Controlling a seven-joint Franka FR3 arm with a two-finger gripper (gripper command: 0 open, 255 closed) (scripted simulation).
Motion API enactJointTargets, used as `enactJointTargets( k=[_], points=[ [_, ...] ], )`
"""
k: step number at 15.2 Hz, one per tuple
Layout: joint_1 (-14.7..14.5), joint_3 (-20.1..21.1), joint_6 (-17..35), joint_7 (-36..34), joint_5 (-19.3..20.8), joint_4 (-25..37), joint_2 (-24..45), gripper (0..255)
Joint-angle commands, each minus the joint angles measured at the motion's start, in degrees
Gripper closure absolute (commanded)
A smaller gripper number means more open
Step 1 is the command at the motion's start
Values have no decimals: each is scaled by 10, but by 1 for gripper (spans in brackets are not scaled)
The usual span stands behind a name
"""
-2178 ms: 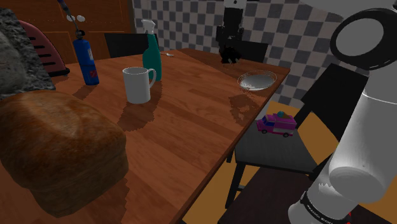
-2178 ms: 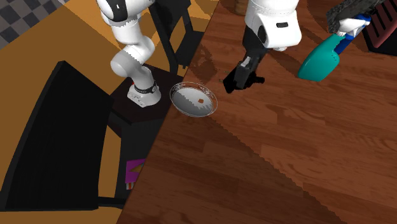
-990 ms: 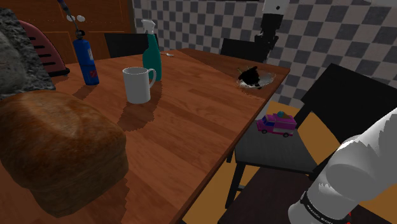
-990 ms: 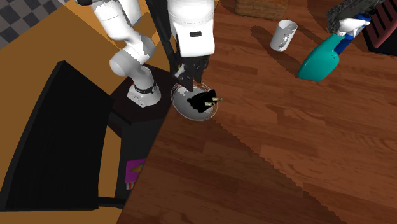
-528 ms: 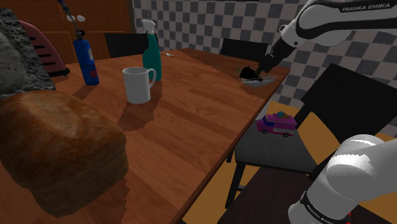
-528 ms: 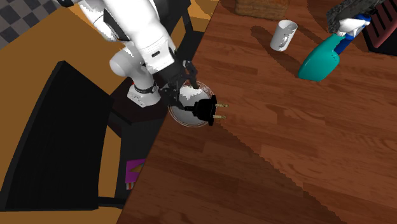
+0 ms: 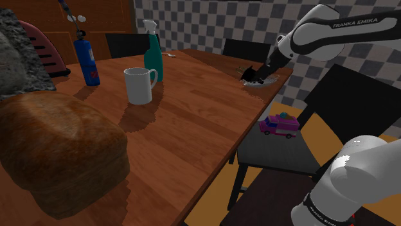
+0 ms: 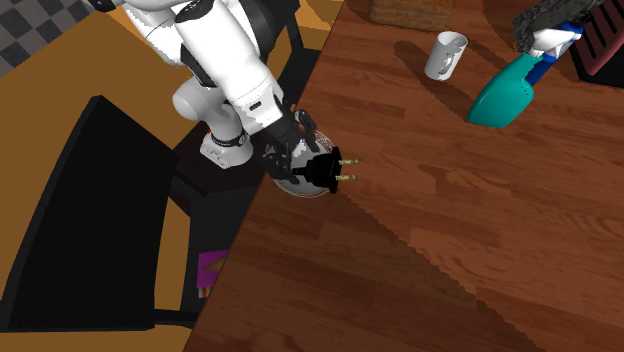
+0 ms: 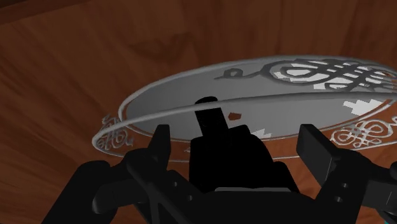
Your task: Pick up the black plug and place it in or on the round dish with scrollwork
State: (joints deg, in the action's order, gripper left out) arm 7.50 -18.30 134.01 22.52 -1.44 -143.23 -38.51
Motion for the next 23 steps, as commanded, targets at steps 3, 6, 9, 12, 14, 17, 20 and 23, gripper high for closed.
enactJointTargets(
  k=[3,6,9,12,14,17,20,23],
  points=[
    [-1,-1,4,1,-1,-1,3,0],
    [-1,-1,4,1,-1,-1,3,0],
    [-1,-1,4,1,-1,-1,3,255],
    [-1,-1,4,1,-1,-1,3,255],
    [-1,-1,4,1,-1,-1,3,255],
    [-1,-1,4,1,-1,-1,3,255],
    [-1,3,-19,-4,0,21,1,255],
    [-1,6,-42,-8,0,43,1,255]
  ],
)
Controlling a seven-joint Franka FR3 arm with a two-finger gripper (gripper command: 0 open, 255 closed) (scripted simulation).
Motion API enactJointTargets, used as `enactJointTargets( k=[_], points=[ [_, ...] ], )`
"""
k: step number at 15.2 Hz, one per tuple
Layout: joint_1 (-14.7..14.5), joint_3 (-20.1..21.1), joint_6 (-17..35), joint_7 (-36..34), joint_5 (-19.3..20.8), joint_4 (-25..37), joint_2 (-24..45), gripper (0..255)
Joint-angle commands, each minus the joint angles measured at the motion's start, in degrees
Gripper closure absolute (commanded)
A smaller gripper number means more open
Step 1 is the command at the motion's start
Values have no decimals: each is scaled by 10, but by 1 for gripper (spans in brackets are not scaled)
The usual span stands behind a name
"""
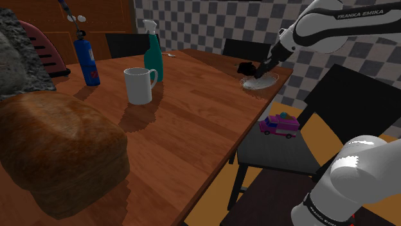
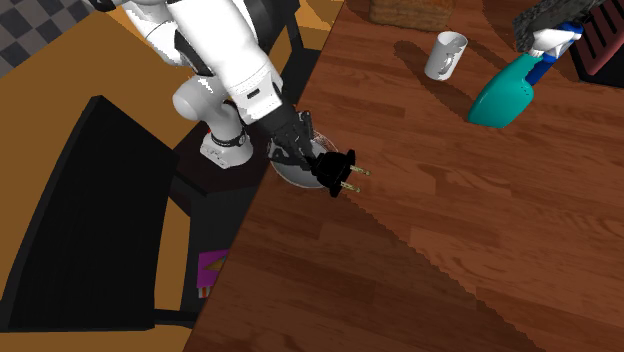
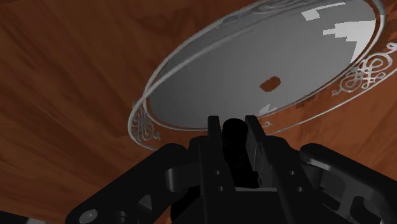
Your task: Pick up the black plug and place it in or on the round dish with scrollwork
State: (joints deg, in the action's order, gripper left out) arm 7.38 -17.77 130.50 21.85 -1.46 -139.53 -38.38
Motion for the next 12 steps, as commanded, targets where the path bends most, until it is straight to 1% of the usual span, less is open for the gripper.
enactJointTargets(
  k=[1,12],
  points=[
    [0,2,-14,-3,0,14,-1,255],
    [-4,11,-95,-15,-1,104,9,255]
  ],
)
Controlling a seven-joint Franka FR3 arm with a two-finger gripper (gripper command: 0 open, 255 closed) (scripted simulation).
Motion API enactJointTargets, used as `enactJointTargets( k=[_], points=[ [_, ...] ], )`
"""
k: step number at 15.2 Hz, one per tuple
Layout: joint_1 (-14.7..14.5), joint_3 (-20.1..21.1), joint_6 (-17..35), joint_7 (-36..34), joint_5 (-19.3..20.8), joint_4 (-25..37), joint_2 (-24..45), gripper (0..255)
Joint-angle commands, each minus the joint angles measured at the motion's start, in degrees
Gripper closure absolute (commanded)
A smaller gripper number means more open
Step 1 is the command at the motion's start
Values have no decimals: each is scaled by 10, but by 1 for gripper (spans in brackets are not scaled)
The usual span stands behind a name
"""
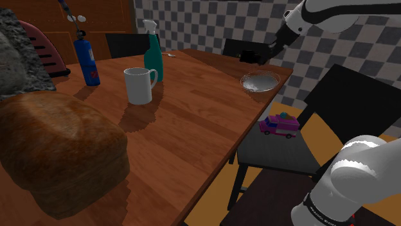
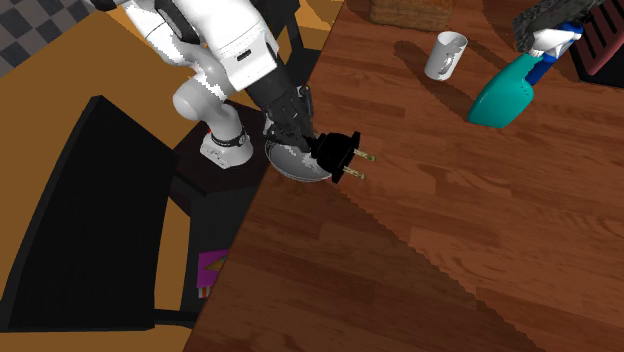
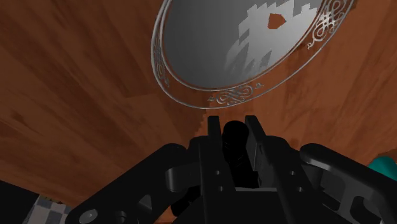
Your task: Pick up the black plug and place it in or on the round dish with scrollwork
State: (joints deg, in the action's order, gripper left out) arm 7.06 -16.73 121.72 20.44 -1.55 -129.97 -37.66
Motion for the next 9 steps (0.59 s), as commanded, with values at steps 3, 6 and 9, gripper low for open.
enactJointTargets(
  k=[3,6,9],
  points=[
    [-2,2,-28,-4,-1,35,6,255],
    [-4,4,-50,-6,-2,62,12,255],
    [-5,5,-71,-9,-3,91,19,255]
  ],
)
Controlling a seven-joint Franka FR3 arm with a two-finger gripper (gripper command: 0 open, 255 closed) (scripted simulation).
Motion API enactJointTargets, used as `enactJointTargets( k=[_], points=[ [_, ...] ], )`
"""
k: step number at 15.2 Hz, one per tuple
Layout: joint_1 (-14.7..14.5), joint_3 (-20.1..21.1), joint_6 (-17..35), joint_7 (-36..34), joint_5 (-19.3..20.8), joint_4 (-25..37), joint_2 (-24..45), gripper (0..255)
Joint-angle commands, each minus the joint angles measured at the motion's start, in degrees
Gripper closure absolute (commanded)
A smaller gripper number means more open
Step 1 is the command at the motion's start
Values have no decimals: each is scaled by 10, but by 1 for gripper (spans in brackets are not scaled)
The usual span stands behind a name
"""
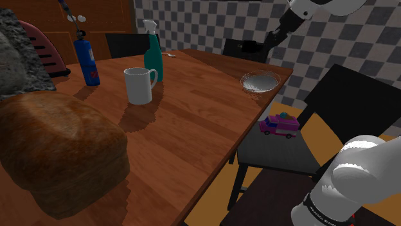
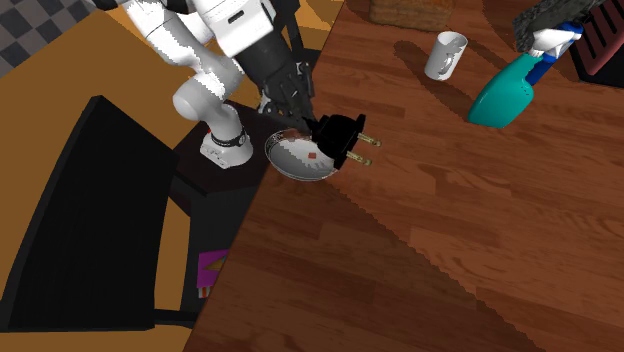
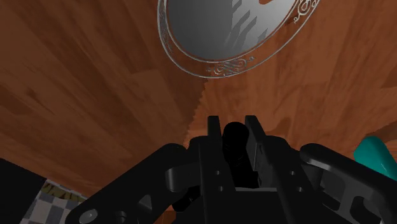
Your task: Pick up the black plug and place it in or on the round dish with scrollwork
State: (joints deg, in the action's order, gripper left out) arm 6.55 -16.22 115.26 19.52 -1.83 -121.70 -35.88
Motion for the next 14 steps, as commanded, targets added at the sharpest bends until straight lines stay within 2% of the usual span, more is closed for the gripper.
enactJointTargets(
  k=[1,3,14],
  points=[
    [0,0,-7,0,0,9,2,255],
    [12,6,-9,-1,9,-46,-55,255],
    [19,-1,67,9,13,-144,-76,255]
  ],
)
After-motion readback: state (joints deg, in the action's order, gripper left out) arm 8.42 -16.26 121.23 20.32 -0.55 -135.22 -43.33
